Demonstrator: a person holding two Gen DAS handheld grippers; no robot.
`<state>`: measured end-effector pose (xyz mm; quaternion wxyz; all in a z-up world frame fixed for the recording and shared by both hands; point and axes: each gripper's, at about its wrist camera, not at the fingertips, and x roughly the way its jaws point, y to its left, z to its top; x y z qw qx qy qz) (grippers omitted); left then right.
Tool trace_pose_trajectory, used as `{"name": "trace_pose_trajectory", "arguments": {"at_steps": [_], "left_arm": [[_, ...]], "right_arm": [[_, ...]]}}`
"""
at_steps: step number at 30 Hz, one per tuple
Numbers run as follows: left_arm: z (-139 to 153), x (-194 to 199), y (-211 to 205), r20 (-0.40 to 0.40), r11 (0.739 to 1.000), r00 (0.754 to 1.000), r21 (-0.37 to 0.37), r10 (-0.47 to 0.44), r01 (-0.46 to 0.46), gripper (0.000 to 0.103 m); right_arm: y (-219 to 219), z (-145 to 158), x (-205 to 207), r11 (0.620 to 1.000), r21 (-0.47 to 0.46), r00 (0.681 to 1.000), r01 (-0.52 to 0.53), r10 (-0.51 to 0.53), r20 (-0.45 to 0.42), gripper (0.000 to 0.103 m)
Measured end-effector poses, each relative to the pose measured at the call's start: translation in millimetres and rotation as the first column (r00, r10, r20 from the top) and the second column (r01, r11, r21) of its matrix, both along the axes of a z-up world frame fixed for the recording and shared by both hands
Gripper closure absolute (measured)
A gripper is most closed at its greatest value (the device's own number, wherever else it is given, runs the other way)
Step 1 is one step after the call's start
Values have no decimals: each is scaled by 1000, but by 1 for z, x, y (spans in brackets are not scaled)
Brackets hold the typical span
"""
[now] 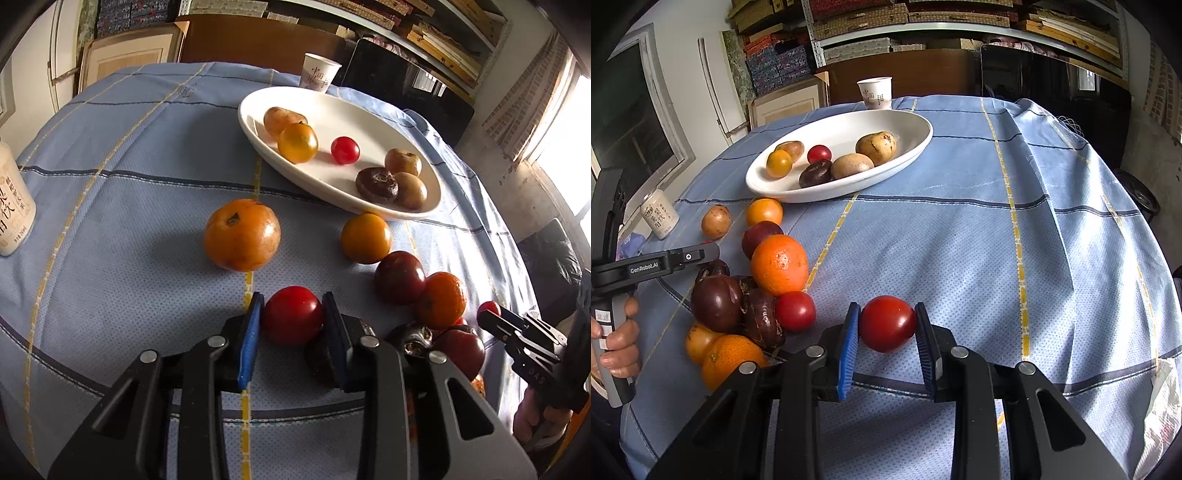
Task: Organize fruits
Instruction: 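Carry both red tomatoes onto the white plate and open both tools, then move both open tools back to the loose fruit on the cloth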
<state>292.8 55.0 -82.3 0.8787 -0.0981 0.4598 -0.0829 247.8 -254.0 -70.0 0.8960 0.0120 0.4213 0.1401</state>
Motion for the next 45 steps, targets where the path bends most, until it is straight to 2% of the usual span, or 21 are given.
{"name": "trace_pose_trajectory", "arguments": {"at_steps": [9, 13, 17, 20, 23, 29, 35, 36, 37, 38, 40, 42, 43, 45], "left_arm": [[11, -10, 2, 52, 999, 998, 37, 16, -18, 71], [23, -15, 0, 97, 998, 995, 54, 10, -15, 71], [48, -8, -3, 142, 999, 990, 33, -22, 17, 71], [68, 14, -10, 178, 998, 983, 46, -46, 39, 71], [73, 47, -19, 165, 997, 983, 22, -75, 72, 71], [55, 102, -44, 125, 991, 989, 118, -83, 68, 71], [41, 115, -54, 106, 981, 990, 176, -98, 79, 71], [40, 117, -54, 101, 981, 990, 179, -96, 77, 68], [40, 117, -53, 95, 981, 991, 179, -96, 78, 48], [42, 116, -51, 99, 981, 992, 185, -80, 61, 33], [51, 111, -45, 138, 983, 989, 184, -46, 20, 19], [64, 100, -35, 168, 990, 985, 140, -43, 19, 18], [71, 91, -27, 182, 993, 983, 115, -34, 13, 13], [81, 75, -16, 216, 994, 976, 106, -8, -15, 9]], "right_arm": [[-2, 3, 0, 1000, -3, 1000, 5, -5, 20, 73], [-2, 17, -1, 999, 32, 997, -11, 9, 77, 73], [9, 41, 14, 996, 64, 991, -62, 54, 119, 73], [24, 58, 39, 993, 66, 985, -94, 83, 153, 73], [36, 64, 71, 993, 85, 983, -84, 69, 171, 73], [56, 46, 123, 995, 83, 988, -46, 33, 152, 73], [59, 36, 139, 996, 79, 990, -47, 36, 139, 72], [58, 35, 140, 995, 84, 990, -45, 33, 140, 72], [56, 37, 139, 995, 94, 990, -39, 25, 142, 61], [52, 40, 136, 995, 101, 989, -21, 6, 150, 52], [44, 50, 129, 993, 121, 985, -11, -10, 170, 46], [39, 59, 121, 991, 130, 982, -10, -15, 190, 45], [36, 62, 118, 991, 133, 980, -7, -19, 197, 44], [30, 65, 105, 990, 141, 980, -4, -25, 199, 44]]}}
